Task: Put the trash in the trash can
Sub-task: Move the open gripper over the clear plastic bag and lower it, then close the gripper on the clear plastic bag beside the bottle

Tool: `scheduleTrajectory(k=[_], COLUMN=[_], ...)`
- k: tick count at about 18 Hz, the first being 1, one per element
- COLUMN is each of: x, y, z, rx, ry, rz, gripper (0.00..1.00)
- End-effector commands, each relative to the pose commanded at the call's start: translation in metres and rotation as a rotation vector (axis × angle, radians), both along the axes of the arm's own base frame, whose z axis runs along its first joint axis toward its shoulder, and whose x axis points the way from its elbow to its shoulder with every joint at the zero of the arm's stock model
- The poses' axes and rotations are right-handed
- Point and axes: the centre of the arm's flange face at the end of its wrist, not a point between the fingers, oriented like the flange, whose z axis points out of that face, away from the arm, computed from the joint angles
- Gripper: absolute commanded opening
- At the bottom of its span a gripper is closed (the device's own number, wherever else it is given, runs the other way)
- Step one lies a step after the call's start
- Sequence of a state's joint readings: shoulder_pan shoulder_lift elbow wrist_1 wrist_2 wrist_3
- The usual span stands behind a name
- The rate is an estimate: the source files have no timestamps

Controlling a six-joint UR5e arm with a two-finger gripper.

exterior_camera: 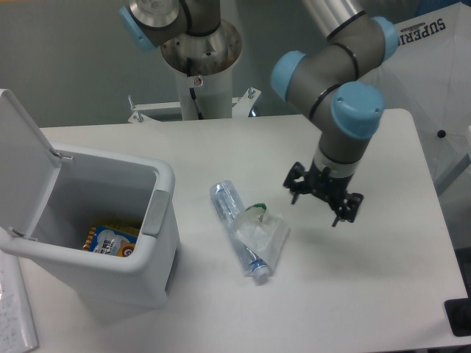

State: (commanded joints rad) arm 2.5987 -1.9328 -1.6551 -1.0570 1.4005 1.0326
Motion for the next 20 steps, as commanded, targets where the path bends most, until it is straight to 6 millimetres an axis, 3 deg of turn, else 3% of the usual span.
scheduleTrajectory(k=[3, 6, 9, 20], x=[0.021, 0.041, 0.059, 0.070], y=[0.021, 0.018, 0.013, 0.007], z=[-0.008, -0.022, -0.023, -0.045], rx=[0.003, -0.018, -0.028, -0.103], ry=[0.005, -0.025, -0.027, -0.033], rz=[-0.046, -0.069, -0.093, -0.138], gripper=[1.00, 1.00, 1.00, 1.00])
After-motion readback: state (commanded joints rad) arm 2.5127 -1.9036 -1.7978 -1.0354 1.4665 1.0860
